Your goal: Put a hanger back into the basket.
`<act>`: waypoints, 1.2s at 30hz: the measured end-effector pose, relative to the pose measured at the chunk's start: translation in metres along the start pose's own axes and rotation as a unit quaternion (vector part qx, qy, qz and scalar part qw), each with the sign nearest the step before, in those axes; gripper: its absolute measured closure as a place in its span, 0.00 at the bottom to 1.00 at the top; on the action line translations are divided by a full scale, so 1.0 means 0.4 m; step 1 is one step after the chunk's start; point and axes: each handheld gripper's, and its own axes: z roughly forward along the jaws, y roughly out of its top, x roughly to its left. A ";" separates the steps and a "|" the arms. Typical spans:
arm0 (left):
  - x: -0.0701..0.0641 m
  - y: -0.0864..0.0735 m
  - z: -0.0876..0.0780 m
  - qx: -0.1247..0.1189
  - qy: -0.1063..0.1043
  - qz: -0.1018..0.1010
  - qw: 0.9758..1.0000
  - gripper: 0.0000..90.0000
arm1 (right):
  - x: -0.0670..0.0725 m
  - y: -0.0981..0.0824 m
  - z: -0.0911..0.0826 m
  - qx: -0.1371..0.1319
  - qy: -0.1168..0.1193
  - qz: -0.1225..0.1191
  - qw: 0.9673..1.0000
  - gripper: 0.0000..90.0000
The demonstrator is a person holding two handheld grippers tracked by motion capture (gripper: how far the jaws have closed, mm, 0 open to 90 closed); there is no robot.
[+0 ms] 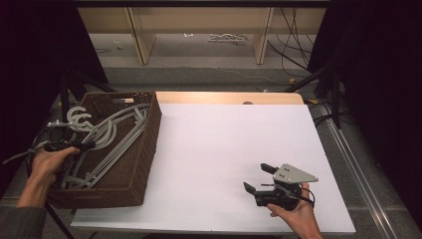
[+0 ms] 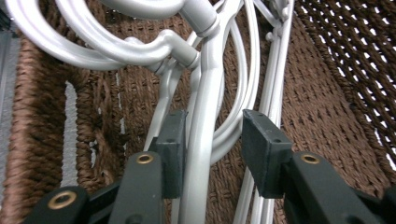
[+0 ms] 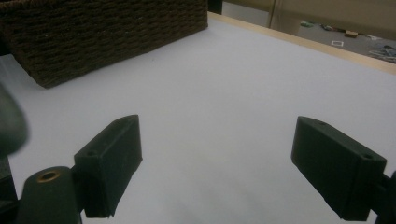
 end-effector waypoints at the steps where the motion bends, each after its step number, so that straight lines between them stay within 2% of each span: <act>1: 0.001 0.001 -0.005 -0.006 0.024 -0.011 1.000 0.63 | 0.001 -0.001 0.001 -0.001 0.000 -0.002 1.000 0.19; 2: 0.002 0.001 -0.011 -0.009 0.032 -0.016 0.999 0.60 | 0.000 -0.001 0.000 0.000 0.000 -0.001 1.000 0.19; 4: 0.004 0.001 -0.016 -0.014 0.031 -0.023 0.999 0.56 | 0.002 -0.001 -0.001 0.004 0.002 0.005 1.000 0.19; 5: 0.002 0.003 -0.027 -0.025 0.037 -0.029 0.999 0.53 | 0.001 0.001 -0.002 0.004 0.003 0.004 1.000 0.19; 7: -0.007 0.007 -0.047 -0.042 0.039 -0.029 0.998 0.50 | 0.001 -0.001 0.000 -0.001 0.000 0.002 1.000 0.19; 10: -0.039 0.014 -0.082 -0.086 0.036 -0.040 0.995 0.43 | 0.001 0.000 0.001 -0.002 -0.001 0.003 1.000 0.19; 12: -0.049 0.016 -0.096 -0.093 0.033 -0.037 0.994 0.39 | 0.001 0.000 0.002 -0.003 -0.002 0.002 1.000 0.19; 13: -0.076 0.019 -0.121 -0.115 0.028 -0.028 0.993 0.37 | 0.002 -0.001 0.002 -0.003 -0.003 -0.001 1.000 0.19; 15: -0.106 0.021 -0.147 -0.134 0.028 -0.008 0.991 0.35 | 0.004 0.001 -0.003 0.000 -0.001 0.006 1.000 0.19; 17: -0.137 0.023 -0.169 -0.156 0.013 -0.002 0.988 0.32 | 0.002 0.001 -0.001 -0.013 -0.005 0.002 1.000 0.19; 18: -0.155 0.022 -0.178 -0.161 0.009 0.002 0.987 0.30 | 0.003 0.000 -0.001 -0.013 0.003 0.011 1.000 0.19; 20: -0.190 0.019 -0.192 -0.176 -0.008 0.009 0.984 0.25 | -0.001 0.002 -0.006 -0.010 -0.006 0.010 1.000 0.19; 22: -0.223 0.015 -0.199 -0.191 -0.036 0.011 0.981 0.25 | -0.002 0.003 -0.009 -0.006 -0.009 0.011 1.000 0.19; 23: -0.238 0.012 -0.202 -0.199 -0.047 0.011 0.979 0.24 | 0.001 0.001 -0.001 -0.022 0.000 0.020 1.000 0.19; 25: -0.267 0.006 -0.206 -0.212 -0.063 0.008 0.975 0.23 | 0.002 0.001 -0.003 -0.022 0.000 0.022 1.000 0.19; 26: -0.267 0.006 -0.206 -0.212 -0.063 0.008 0.975 0.23 | 0.001 0.003 -0.006 -0.022 -0.007 0.016 1.000 0.19; 27: -0.295 -0.001 -0.203 -0.224 -0.077 0.010 0.972 0.23 | -0.001 0.003 -0.005 -0.026 -0.009 0.010 1.000 0.19; 30: -0.332 -0.011 -0.198 -0.234 -0.092 0.015 0.968 0.21 | -0.001 0.002 -0.006 -0.025 -0.011 0.008 1.000 0.18; 32: -0.343 -0.013 -0.197 -0.236 -0.096 0.017 0.967 0.20 | -0.001 0.003 -0.008 -0.025 -0.010 0.010 1.000 0.18; 33: -0.366 -0.021 -0.192 -0.248 -0.110 0.014 0.962 0.20 | 0.001 0.004 -0.009 -0.023 -0.006 0.019 1.000 0.18; 34: -0.376 -0.023 -0.191 -0.246 -0.116 0.020 0.962 0.19 | 0.001 0.003 -0.009 -0.023 -0.007 0.018 1.000 0.18; 35: -0.388 -0.026 -0.190 -0.251 -0.122 0.022 0.960 0.19 | 0.001 0.003 -0.008 -0.023 -0.008 0.017 1.000 0.18; 36: -0.388 -0.026 -0.190 -0.251 -0.122 0.022 0.960 0.19 | 0.001 0.003 -0.008 -0.023 -0.008 0.017 1.000 0.18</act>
